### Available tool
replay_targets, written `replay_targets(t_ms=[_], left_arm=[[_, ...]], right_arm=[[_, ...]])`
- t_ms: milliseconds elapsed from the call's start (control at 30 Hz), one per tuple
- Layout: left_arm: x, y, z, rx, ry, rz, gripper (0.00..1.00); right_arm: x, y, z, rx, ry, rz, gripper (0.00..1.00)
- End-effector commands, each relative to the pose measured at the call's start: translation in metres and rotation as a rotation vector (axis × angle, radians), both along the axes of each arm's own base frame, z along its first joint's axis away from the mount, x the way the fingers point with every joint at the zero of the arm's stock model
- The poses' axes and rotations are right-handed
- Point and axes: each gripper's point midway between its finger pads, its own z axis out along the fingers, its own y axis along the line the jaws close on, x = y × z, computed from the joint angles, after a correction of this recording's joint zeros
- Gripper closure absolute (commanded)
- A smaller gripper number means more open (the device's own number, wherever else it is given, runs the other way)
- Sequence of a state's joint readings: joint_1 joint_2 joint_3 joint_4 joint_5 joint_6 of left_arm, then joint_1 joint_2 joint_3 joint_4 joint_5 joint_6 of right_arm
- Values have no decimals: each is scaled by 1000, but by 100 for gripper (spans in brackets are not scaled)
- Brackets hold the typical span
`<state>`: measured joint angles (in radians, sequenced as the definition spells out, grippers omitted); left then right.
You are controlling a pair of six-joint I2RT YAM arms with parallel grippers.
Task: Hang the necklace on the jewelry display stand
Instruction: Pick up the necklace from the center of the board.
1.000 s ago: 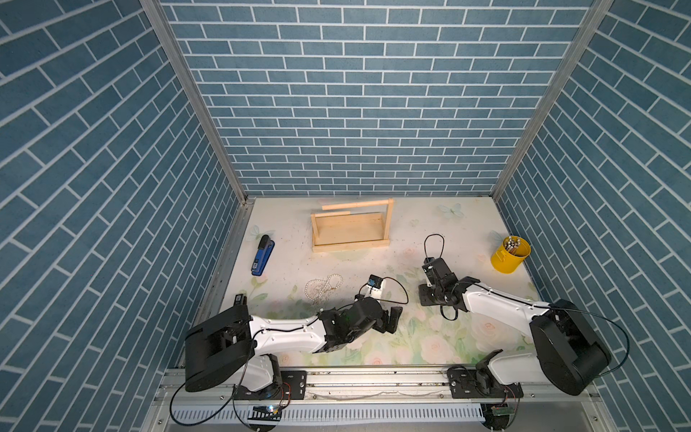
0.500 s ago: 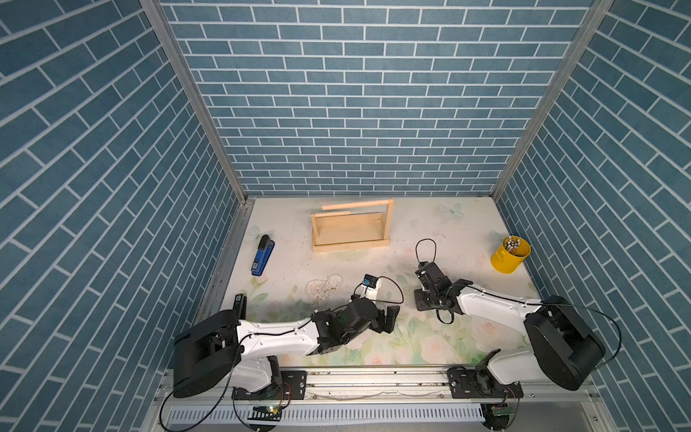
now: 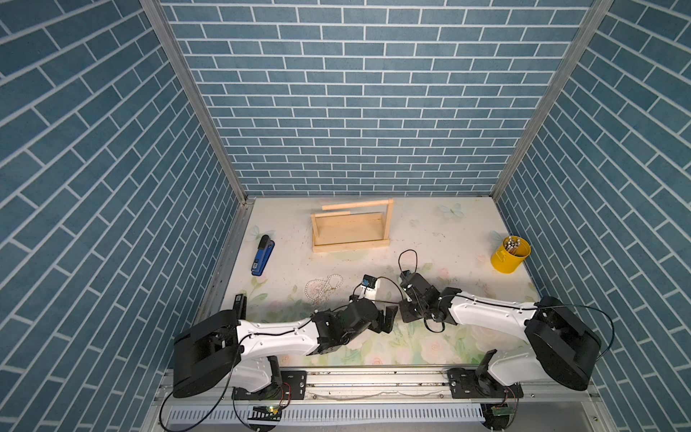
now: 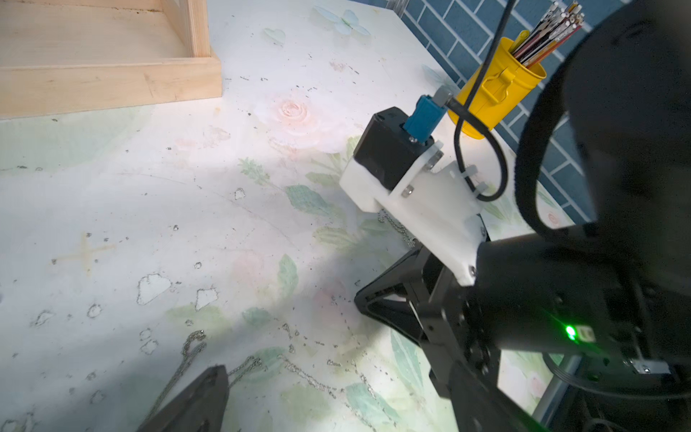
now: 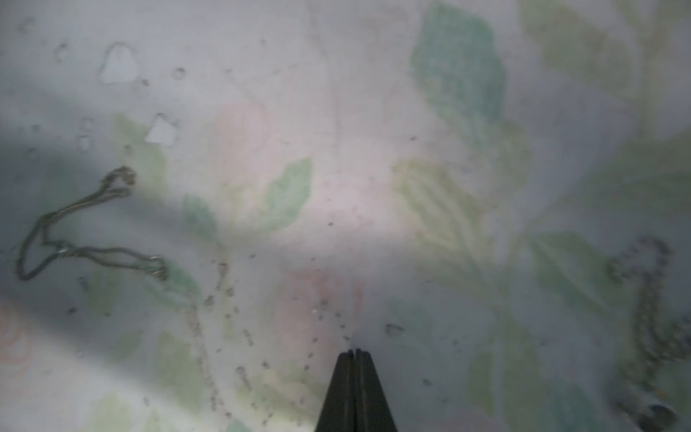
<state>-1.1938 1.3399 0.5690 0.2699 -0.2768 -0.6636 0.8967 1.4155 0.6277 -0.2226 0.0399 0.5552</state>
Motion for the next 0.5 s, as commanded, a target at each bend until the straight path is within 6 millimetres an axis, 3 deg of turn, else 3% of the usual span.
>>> replay_targets(t_ms=[0,367,467], left_arm=[[2,-1,2,16,-1,15,2],[2,9,-1,50,1,40,2],[2,9,-2,57,3,40,2]], right_arm=[[-2,25,12,82,-2,4,100],[-15,57,24,174,-9,69,100],[-14,59,33,210,-27,66,91]])
